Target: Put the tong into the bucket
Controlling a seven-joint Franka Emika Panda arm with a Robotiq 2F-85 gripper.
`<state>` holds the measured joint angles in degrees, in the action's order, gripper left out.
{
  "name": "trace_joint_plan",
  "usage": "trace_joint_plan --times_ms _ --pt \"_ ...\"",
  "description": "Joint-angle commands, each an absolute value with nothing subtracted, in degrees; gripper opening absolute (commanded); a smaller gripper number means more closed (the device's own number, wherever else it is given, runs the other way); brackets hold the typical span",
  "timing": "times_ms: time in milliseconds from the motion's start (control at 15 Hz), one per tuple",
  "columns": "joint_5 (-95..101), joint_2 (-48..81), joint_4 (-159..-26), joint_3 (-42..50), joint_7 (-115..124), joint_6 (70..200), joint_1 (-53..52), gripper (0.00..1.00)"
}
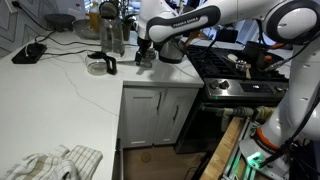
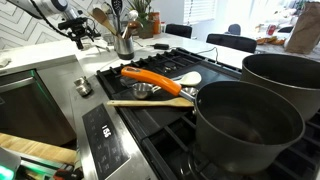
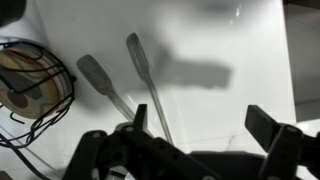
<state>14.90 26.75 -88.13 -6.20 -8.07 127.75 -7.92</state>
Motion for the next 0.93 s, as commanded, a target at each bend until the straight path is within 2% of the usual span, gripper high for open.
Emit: trace_joint_plan --times_ms 0,733,800,867 --pt "16.11 32.13 -82.28 -4.74 -7.75 129.78 -9.44 1.0" --pt "13.92 43.35 -69.22 -4.78 -10.35 128.87 -9.56 0.99" --pt "13.72 43.98 -68.37 -4.8 -10.58 128.53 -9.47 0.94" --pt "13.55 44.49 -67.72 -4.86 -10.89 128.24 -9.37 0.74"
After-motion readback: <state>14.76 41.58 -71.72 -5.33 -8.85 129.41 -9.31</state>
